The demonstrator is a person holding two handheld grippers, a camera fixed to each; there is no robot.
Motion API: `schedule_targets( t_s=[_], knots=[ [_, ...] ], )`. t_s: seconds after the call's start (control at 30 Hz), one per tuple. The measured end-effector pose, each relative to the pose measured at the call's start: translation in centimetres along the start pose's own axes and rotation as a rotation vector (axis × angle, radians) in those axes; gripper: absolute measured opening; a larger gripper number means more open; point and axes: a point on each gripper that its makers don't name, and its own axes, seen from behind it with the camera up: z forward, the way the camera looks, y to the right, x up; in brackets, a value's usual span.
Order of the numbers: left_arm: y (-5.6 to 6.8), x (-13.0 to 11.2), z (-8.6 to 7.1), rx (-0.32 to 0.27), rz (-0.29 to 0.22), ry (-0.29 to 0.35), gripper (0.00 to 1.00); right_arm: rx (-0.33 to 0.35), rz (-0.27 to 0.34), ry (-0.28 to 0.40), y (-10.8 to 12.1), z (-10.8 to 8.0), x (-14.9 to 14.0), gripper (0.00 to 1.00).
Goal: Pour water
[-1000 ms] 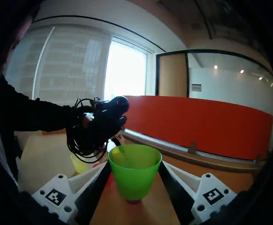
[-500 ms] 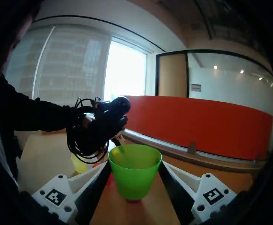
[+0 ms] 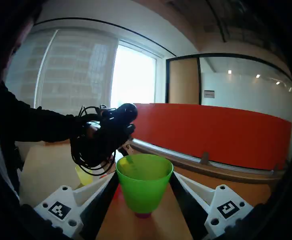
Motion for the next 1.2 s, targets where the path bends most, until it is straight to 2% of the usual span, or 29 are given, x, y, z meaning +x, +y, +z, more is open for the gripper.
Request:
schedule_targets(
  t_s=[0.33,1.2],
  knots=[
    [0.1,1.7,-1.7,0.008,-0.017,0.077,0.89,-0.004,-0.003,0.004,-0.1,0.0,0.5,0.91],
    [0.8,5.2,-8.7,0.056,-0.089,0.336,0.89,0.005,-0.027,0.009,-1.7,0.3,2.4,0.91]
  ],
)
